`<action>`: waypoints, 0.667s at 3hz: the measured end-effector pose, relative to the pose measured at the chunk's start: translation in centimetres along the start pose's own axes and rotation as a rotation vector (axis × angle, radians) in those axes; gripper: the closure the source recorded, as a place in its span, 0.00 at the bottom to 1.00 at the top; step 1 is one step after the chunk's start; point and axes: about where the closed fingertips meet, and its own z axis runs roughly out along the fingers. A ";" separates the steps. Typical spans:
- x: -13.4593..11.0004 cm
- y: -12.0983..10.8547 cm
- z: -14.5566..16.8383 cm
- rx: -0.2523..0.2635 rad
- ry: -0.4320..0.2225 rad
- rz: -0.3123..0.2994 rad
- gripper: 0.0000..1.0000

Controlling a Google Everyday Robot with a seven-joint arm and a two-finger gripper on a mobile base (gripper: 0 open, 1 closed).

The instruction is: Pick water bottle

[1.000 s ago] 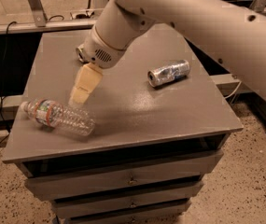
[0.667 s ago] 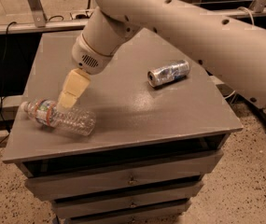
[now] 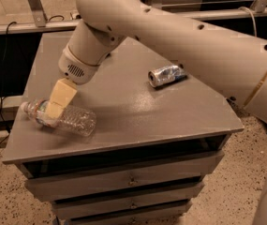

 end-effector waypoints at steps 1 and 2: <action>-0.1 1.0 1.4 -0.007 0.026 0.019 0.00; -0.2 2.0 2.9 -0.001 0.066 0.029 0.00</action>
Offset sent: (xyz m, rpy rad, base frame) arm -0.0311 0.0319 -0.0340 -0.1162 0.0305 -0.0352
